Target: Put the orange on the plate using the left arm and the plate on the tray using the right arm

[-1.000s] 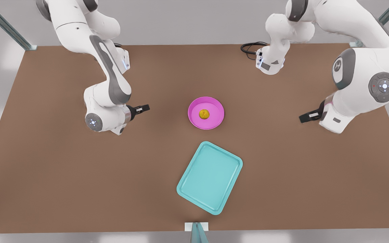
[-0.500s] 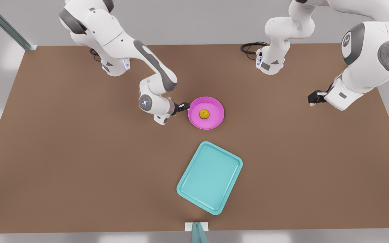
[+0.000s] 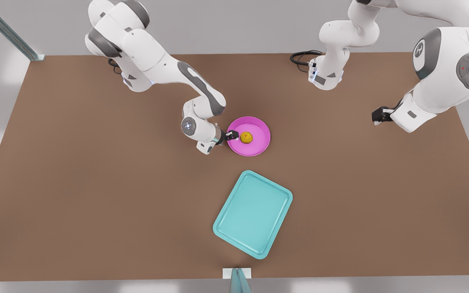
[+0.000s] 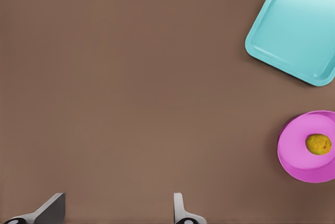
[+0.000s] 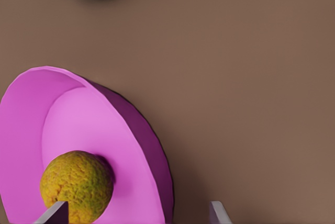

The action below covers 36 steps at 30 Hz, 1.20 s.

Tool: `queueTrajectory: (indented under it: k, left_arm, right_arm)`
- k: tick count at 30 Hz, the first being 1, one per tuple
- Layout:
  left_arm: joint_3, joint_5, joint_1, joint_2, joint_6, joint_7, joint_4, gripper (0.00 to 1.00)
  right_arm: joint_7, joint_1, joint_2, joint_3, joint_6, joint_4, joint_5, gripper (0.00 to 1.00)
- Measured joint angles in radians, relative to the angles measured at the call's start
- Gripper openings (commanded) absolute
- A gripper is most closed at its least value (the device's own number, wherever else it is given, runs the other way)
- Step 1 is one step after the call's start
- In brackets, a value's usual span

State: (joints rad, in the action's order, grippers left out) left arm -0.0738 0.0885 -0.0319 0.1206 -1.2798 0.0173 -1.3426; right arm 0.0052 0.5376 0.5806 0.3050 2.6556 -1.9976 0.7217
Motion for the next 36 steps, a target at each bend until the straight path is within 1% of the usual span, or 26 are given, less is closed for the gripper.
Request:
queueTrajectory:
  k: [4, 5, 6, 8, 9, 12, 14, 15, 16, 19, 21, 28, 33, 36]
  left_arm:
    - [0.000, 0.000, 0.000, 0.000, 0.002, -0.012, 0.000, 1.00]
    - [0.001, 0.000, 0.000, -0.002, 0.003, -0.015, 0.001, 1.00]
    - [0.002, 0.000, -0.001, -0.004, 0.003, -0.017, 0.001, 1.00]
    - [0.005, 0.000, -0.002, -0.005, 0.003, -0.022, 0.001, 1.00]
    - [0.005, 0.000, -0.001, -0.004, 0.004, -0.024, 0.001, 1.00]
    - [0.003, -0.001, 0.002, -0.005, 0.007, -0.030, 0.001, 1.00]
    - [0.002, -0.002, 0.000, -0.005, 0.010, -0.033, 0.001, 1.00]
    - [0.002, -0.003, -0.001, -0.004, 0.011, -0.035, 0.001, 1.00]
    - [0.002, -0.003, -0.001, -0.004, 0.012, -0.036, 0.001, 1.00]
    - [0.004, -0.004, -0.002, -0.007, 0.016, -0.040, 0.001, 1.00]
    - [0.006, -0.004, -0.001, -0.008, 0.019, -0.043, 0.001, 1.00]
    - [0.007, -0.003, 0.000, -0.005, 0.027, -0.049, 0.001, 1.00]
    - [0.007, -0.003, -0.001, -0.007, 0.032, -0.052, 0.001, 1.00]
    - [0.006, -0.003, 0.000, -0.007, 0.037, -0.053, 0.001, 1.00]
  right_arm:
    - [0.000, 0.017, 0.024, 0.000, 0.008, 0.011, 0.000, 1.00]
    - [0.000, 0.021, 0.027, 0.000, 0.009, 0.012, 0.001, 0.93]
    - [-0.001, 0.022, 0.029, 0.000, 0.010, 0.013, 0.002, 0.79]
    - [-0.006, 0.024, 0.033, 0.000, 0.010, 0.016, 0.006, 0.58]
    - [-0.008, 0.024, 0.034, 0.000, 0.010, 0.017, 0.007, 0.53]
    - [-0.007, 0.023, 0.039, -0.001, 0.008, 0.017, 0.004, 0.53]
    - [-0.007, 0.022, 0.045, -0.001, 0.008, 0.018, 0.003, 0.48]
    - [-0.007, 0.022, 0.050, -0.001, 0.007, 0.022, 0.003, 0.43]
    - [-0.007, 0.022, 0.054, -0.001, 0.007, 0.028, 0.003, 0.35]
    - [-0.008, 0.022, 0.058, -0.001, 0.004, 0.039, 0.003, 0.25]
    - [-0.008, 0.022, 0.057, 0.000, 0.002, 0.045, 0.004, 0.21]
    - [-0.010, 0.010, 0.038, 0.002, -0.021, 0.093, 0.006, 0.21]
    - [-0.011, -0.074, 0.015, 0.002, -0.047, 0.154, 0.010, 0.21]
    - [-0.012, -0.133, 0.027, 0.000, -0.059, 0.229, 0.022, 0.21]
